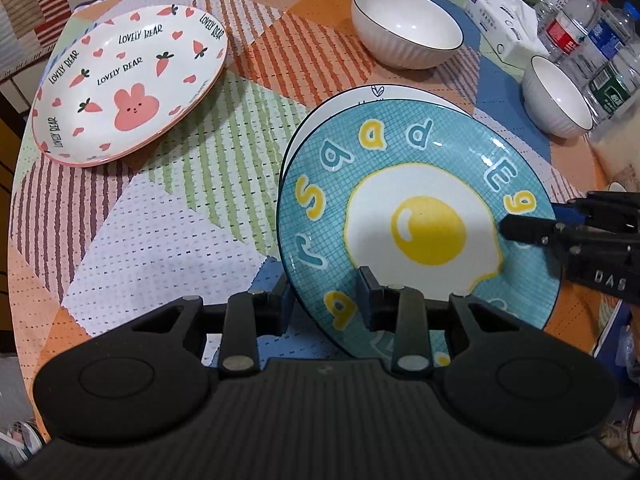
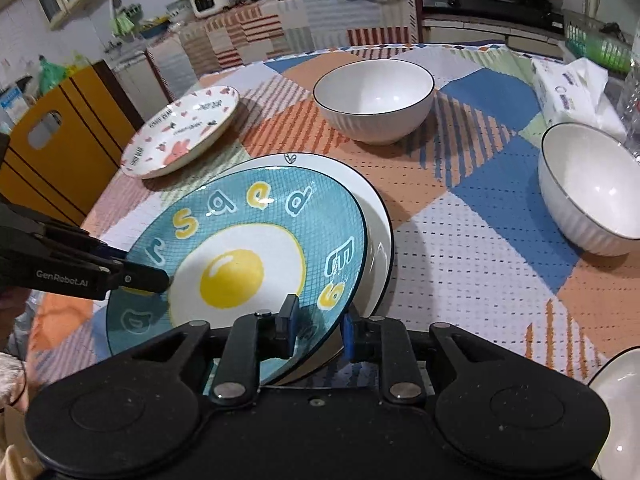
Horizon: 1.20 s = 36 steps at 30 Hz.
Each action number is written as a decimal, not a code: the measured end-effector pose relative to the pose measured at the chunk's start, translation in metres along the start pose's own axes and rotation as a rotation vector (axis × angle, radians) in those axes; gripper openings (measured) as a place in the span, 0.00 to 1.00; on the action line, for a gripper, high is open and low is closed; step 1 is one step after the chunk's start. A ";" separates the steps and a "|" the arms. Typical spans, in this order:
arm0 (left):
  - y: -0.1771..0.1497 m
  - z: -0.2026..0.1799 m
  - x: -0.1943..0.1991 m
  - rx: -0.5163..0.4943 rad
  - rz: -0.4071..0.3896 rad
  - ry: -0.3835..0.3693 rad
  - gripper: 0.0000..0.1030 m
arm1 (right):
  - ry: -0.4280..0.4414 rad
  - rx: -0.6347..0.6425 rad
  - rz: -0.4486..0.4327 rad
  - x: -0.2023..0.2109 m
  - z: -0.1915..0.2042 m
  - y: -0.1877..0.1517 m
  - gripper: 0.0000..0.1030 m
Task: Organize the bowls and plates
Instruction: 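Lower the blue egg plate onto the white plate and release, then move both grippers to the pink bunny Lovely Bear plate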
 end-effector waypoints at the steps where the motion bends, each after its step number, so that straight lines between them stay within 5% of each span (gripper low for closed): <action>1: 0.001 0.000 -0.001 0.005 0.004 -0.001 0.31 | -0.030 0.014 0.012 0.000 0.004 0.002 0.31; 6: 0.003 -0.001 -0.004 0.015 0.014 0.006 0.31 | -0.184 0.042 0.077 -0.002 0.019 0.010 0.37; 20: 0.003 -0.002 -0.005 0.025 0.014 0.010 0.30 | -0.408 0.219 0.035 -0.010 0.036 0.000 0.36; 25: 0.000 0.005 0.012 0.041 -0.011 -0.015 0.30 | -0.339 0.156 -0.037 0.009 0.037 0.008 0.35; 30: 0.000 0.022 0.039 0.040 -0.059 -0.010 0.30 | -0.176 0.148 -0.119 0.034 0.046 0.030 0.39; 36: 0.012 0.058 0.077 -0.003 -0.121 0.071 0.32 | 0.008 0.273 -0.155 0.059 0.075 0.078 0.51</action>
Point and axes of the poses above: each gripper's, at about its wrist camera, not at the fingertips, and x roughly against the way its jaws point, z to its left, y to its top, the point moved 5 cm from there along -x, roughly the way its jaws point, and after that the axes turned 6 degrees about z, right-handed, at the moved point
